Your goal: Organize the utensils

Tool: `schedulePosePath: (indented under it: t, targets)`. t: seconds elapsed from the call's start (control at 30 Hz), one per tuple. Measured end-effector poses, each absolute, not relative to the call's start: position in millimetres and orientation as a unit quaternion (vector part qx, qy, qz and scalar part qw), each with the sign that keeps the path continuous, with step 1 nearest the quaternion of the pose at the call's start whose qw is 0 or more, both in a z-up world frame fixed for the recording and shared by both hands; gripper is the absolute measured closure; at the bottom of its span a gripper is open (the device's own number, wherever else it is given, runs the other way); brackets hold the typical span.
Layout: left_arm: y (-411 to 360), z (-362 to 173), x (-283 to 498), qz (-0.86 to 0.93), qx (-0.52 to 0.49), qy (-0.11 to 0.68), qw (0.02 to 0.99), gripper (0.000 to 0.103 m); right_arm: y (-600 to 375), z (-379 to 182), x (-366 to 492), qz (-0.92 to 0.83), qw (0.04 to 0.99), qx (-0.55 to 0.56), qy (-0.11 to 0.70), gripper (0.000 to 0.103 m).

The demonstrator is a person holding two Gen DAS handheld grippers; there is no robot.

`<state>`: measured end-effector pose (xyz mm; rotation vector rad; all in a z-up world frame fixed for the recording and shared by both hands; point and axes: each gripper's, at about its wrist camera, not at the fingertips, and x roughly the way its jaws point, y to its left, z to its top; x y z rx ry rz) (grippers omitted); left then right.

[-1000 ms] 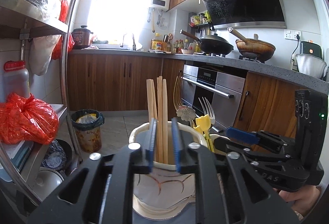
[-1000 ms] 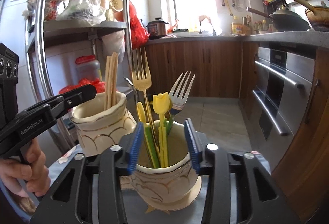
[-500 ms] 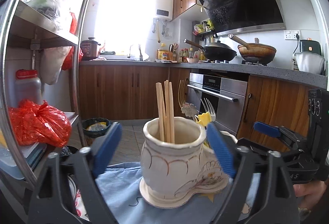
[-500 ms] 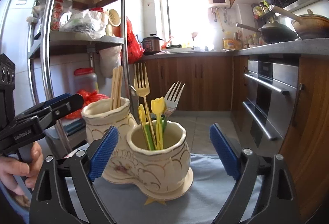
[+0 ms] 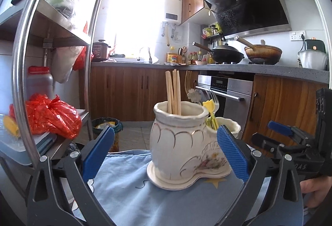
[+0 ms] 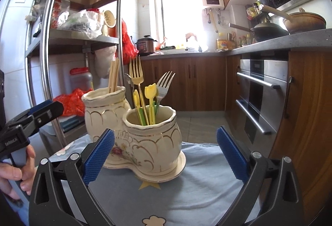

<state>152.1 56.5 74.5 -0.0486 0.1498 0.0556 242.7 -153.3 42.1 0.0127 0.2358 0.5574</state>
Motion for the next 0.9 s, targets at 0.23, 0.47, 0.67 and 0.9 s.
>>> schedulePosePath:
  t: [0.23,0.47,0.67,0.9]
  targets:
    - [50.7,68.4,151.6,0.030,-0.014,0.075,0.997,0.006,-147.6,42.6,239.0,0.279,0.954,-0.007,0.111,0.005]
    - [47.7,69.0,153.9,0.039,-0.007,0.079,0.996,0.005,-146.9,41.2,241.5,0.278,0.953,-0.007,0.120,0.005]
    - [47.3,68.9,154.2,0.040,-0.006,0.082,0.996,0.005,-146.0,40.6,242.1,0.280,0.952,-0.008,0.122,0.005]
    - [46.7,68.3,154.9,0.038,-0.005,0.082,0.996,0.005,-145.1,40.3,241.2,0.280,0.952,-0.008,0.123,0.005]
